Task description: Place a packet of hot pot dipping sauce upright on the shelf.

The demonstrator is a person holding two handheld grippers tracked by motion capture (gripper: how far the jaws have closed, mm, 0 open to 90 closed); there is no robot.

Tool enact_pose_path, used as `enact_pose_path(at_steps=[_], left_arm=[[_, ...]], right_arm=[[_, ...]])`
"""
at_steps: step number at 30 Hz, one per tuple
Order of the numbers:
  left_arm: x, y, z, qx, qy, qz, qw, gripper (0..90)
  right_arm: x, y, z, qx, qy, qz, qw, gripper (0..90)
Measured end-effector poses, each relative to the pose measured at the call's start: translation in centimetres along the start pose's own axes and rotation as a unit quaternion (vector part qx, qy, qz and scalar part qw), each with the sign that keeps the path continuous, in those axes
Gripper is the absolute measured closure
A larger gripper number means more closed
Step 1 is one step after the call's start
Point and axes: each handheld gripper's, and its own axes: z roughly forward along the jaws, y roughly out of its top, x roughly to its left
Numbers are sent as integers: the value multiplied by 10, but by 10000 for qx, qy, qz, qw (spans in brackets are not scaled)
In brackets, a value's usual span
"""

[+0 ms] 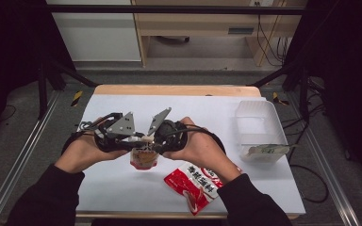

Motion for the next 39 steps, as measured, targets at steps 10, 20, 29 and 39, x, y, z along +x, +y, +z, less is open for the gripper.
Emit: enact_pose_path(at_steps=[10,20,29,39], left_arm=[[-1,-5,-1,-263,-39,-158,9995,729],[1,-13,-3,-710,249,-569,9955,390],[-3,-40,-1,-583,511,-874,9932,219],[-18,-102,22,-642,872,-1426,9838,100]], right_arm=[[-1,2,-2,9,6,111,9999,878],[-13,-3,-20,108,-218,47,9997,891],[-41,-18,-51,102,-523,139,9985,891],[-79,-36,-87,73,-838,310,9960,891]])
